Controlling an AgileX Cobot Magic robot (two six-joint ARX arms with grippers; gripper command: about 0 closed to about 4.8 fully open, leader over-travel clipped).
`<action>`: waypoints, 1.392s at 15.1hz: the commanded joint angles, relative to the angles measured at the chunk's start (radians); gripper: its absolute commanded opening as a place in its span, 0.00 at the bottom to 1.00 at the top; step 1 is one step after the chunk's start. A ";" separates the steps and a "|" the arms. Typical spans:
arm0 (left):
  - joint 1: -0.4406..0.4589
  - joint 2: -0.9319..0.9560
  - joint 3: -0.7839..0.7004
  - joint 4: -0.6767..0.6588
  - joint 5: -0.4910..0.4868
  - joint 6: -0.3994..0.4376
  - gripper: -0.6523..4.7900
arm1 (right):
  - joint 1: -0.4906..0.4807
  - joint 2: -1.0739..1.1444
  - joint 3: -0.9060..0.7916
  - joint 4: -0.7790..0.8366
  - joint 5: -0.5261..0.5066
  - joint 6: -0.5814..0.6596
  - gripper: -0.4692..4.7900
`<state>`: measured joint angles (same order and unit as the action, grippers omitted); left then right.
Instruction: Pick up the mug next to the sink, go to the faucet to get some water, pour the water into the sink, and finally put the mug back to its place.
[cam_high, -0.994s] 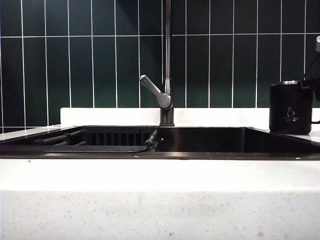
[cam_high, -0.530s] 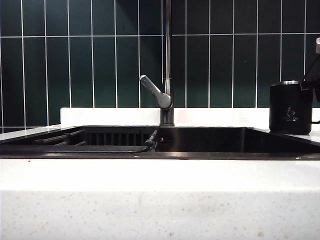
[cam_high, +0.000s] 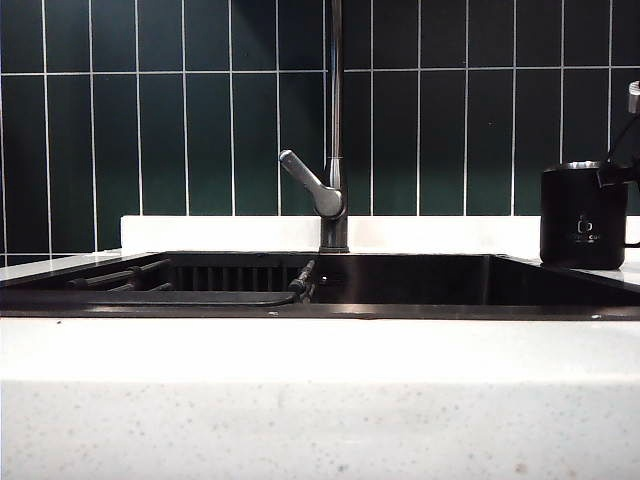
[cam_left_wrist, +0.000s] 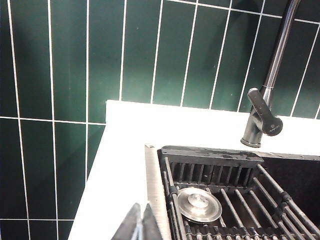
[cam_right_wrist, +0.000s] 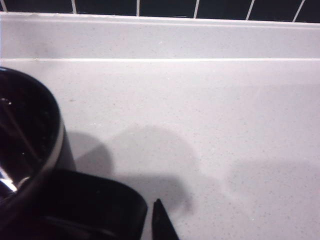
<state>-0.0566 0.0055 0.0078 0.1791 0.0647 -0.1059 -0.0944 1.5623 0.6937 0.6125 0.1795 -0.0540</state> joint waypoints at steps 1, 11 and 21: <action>0.000 0.001 0.002 0.009 0.003 0.000 0.11 | 0.000 -0.005 0.008 0.031 0.002 -0.002 0.18; 0.000 0.001 0.026 0.004 0.026 0.001 0.14 | 0.000 -0.064 0.009 0.069 -0.002 -0.001 0.16; 0.000 0.039 0.174 -0.073 0.073 0.051 0.19 | 0.051 -0.185 0.009 0.040 -0.047 0.008 0.16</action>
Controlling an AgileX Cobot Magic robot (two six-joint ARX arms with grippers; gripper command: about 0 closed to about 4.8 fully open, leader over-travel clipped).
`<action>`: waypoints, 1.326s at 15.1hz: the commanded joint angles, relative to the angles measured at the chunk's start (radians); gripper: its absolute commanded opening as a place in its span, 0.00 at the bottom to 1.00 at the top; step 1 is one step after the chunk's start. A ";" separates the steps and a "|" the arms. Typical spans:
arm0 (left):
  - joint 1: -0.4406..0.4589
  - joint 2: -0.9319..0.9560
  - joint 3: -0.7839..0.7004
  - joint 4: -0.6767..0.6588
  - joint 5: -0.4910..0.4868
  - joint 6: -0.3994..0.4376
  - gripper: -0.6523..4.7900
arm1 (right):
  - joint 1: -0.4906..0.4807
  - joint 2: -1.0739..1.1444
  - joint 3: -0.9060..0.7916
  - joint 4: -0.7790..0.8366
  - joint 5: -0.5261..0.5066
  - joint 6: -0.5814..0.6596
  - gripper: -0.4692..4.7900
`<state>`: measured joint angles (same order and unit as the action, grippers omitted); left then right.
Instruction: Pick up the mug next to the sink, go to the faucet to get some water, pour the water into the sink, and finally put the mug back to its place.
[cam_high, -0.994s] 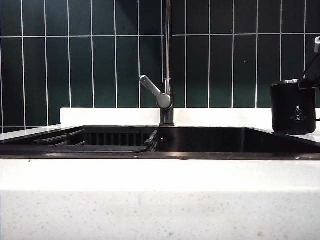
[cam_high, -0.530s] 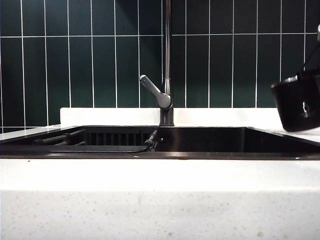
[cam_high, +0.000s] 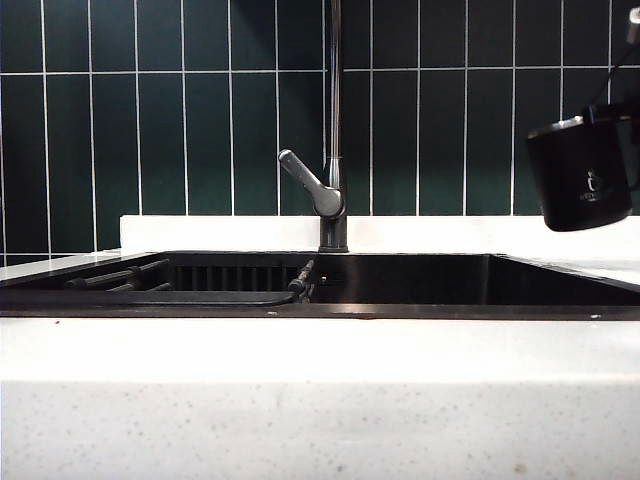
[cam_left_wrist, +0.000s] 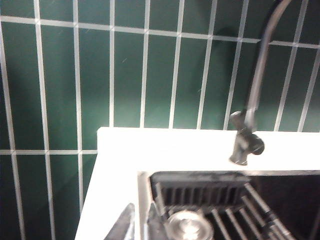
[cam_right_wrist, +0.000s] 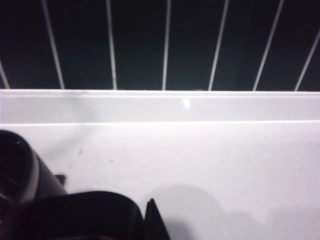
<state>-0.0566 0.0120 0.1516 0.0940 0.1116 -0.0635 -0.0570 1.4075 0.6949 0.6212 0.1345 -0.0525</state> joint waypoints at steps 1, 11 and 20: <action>0.000 0.077 0.063 0.016 0.030 0.012 0.27 | 0.019 -0.051 0.008 0.026 -0.006 0.007 0.16; 0.000 0.820 0.434 0.267 0.357 0.055 0.28 | 0.111 -0.158 0.058 -0.094 -0.068 -0.009 0.16; -0.001 1.221 0.708 0.313 0.562 0.111 0.29 | 0.221 -0.153 0.246 -0.299 -0.164 -0.031 0.16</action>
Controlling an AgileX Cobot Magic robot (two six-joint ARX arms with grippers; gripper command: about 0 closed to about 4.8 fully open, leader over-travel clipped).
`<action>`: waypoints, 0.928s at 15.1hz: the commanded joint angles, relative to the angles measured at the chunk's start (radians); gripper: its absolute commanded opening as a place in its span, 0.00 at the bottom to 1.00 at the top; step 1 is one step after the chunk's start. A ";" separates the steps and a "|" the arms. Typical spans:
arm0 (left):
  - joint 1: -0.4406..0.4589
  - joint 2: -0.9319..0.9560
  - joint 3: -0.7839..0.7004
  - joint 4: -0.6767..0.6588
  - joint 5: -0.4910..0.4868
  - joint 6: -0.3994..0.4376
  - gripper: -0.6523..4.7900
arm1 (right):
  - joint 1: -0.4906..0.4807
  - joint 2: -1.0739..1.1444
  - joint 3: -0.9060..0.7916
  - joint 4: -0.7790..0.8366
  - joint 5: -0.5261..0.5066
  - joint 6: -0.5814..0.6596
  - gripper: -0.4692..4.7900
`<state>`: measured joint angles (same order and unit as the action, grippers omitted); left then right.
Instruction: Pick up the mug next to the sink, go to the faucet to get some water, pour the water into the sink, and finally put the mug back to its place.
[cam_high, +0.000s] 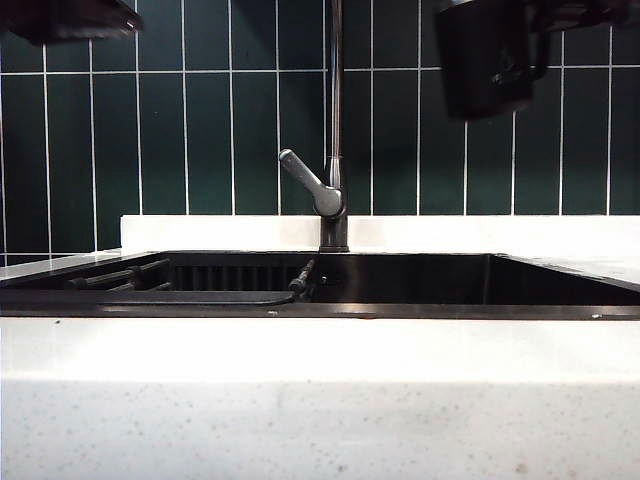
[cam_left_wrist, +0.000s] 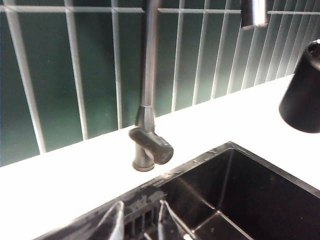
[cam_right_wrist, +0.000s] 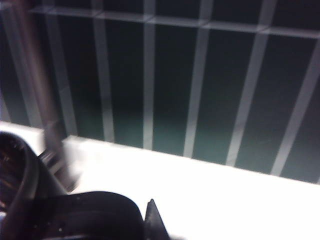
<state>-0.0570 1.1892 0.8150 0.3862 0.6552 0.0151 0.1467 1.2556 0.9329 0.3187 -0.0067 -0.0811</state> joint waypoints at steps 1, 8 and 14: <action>-0.001 0.095 0.085 0.022 0.019 0.041 0.29 | 0.034 0.006 0.007 -0.002 -0.023 -0.002 0.16; -0.049 0.338 0.270 0.031 0.030 0.118 0.39 | 0.060 0.043 0.030 -0.001 -0.061 -0.002 0.16; -0.090 0.482 0.380 0.034 0.021 0.172 0.49 | 0.111 0.114 0.111 -0.032 -0.069 -0.002 0.15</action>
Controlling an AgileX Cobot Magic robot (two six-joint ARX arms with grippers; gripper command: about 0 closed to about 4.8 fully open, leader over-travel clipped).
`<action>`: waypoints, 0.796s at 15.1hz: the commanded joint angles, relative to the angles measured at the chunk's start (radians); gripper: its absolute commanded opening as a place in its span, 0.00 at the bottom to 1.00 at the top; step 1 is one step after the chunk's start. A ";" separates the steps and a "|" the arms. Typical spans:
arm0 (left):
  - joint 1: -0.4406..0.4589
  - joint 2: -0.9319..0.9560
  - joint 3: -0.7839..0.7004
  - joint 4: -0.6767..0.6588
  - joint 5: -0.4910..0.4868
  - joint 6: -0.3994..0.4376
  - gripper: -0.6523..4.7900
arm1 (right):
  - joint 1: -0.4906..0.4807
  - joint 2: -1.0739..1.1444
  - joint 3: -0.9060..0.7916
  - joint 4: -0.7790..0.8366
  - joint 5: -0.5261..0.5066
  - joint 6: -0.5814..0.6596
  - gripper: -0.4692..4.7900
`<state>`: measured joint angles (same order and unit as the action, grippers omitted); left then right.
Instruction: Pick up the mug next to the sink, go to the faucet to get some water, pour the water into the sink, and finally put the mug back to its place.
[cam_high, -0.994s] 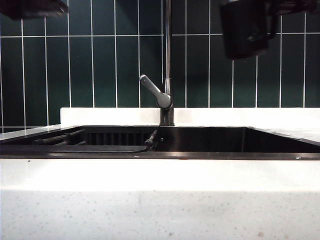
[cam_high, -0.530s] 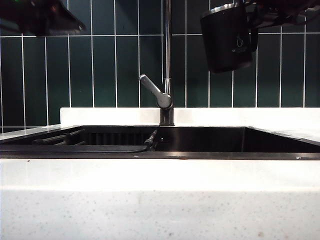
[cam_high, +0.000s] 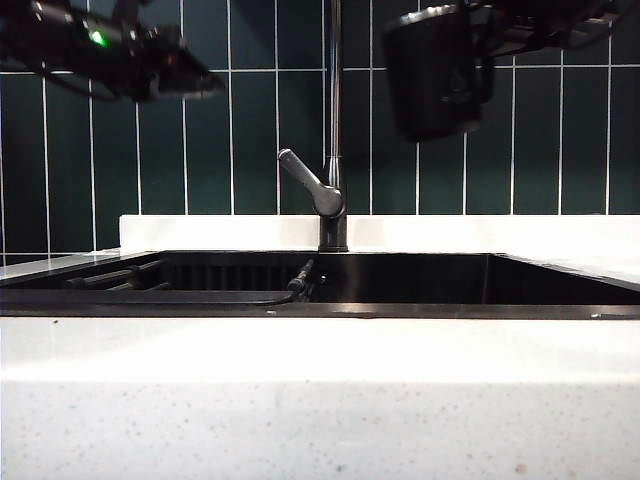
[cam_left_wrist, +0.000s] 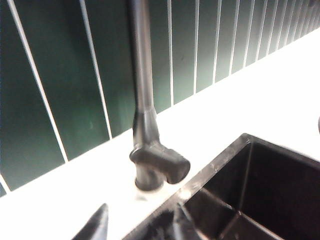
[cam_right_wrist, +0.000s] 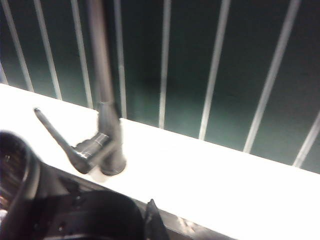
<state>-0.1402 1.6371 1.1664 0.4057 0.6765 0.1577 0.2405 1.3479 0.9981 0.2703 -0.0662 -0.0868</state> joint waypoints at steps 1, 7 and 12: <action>-0.010 0.058 0.047 0.016 -0.003 0.030 0.52 | 0.025 0.039 0.060 0.018 -0.021 0.005 0.15; -0.011 0.283 0.255 0.010 0.072 0.034 0.52 | 0.034 0.119 0.129 0.013 -0.060 0.018 0.15; -0.014 0.385 0.380 -0.008 0.159 0.052 0.52 | 0.058 0.184 0.207 -0.007 -0.094 0.061 0.15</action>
<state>-0.1539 2.0186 1.5269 0.3901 0.8116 0.2005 0.2905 1.5311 1.1866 0.2436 -0.1555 -0.0372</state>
